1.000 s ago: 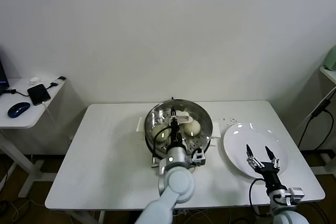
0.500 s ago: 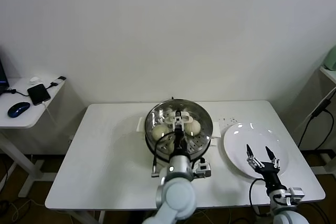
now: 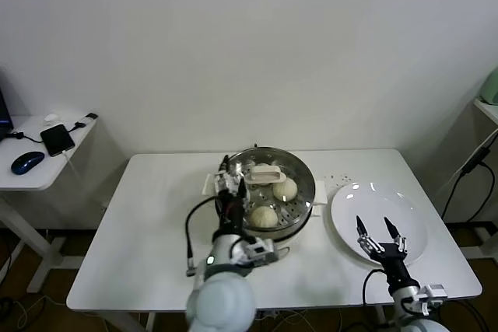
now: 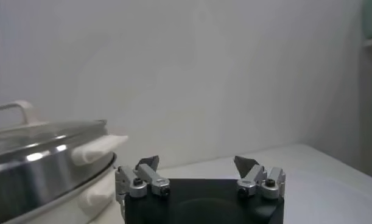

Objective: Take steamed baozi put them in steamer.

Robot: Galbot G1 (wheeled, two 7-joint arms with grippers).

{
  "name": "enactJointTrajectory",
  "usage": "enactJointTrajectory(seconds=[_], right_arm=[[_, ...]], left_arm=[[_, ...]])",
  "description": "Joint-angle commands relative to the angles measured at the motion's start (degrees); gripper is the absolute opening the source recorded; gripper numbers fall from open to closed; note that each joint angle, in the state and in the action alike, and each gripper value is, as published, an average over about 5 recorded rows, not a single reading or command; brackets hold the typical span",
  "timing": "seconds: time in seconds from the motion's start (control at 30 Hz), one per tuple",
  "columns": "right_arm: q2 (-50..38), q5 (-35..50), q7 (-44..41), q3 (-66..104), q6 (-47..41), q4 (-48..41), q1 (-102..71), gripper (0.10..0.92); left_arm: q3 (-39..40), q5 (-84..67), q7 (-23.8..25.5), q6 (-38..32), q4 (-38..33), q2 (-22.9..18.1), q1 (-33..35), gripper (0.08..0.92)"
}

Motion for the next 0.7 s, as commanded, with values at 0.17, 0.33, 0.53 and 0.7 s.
enactJointTrajectory(seconds=[0.17,0.33,0.53,0.7], right_arm=[[1.19,-4.51,-1.04,-3.24,2.81,3.90,-5.65,0.823],[1.99,-4.58,-0.24,-4.85,4.33,3.86,-7.83,0.823],[2.36,-4.45,1.23,-5.02,4.24,5.26,-9.75,0.823],[1.85,-5.22,3.29,-4.26,1.14,10.69,-13.35,0.823]], left_arm=[[-32.46,-70.80,-10.40,-30.83,-2.49,3.48,18.24,0.823],[-32.19,-74.70,-11.36,-34.87,-0.55,4.31,25.76,0.823],[-29.81,-77.14,-10.31,-26.63,-1.79,4.60,30.52,0.823],[-28.40,-77.71,-9.19,-22.13,-4.42,4.63,32.84,0.823]])
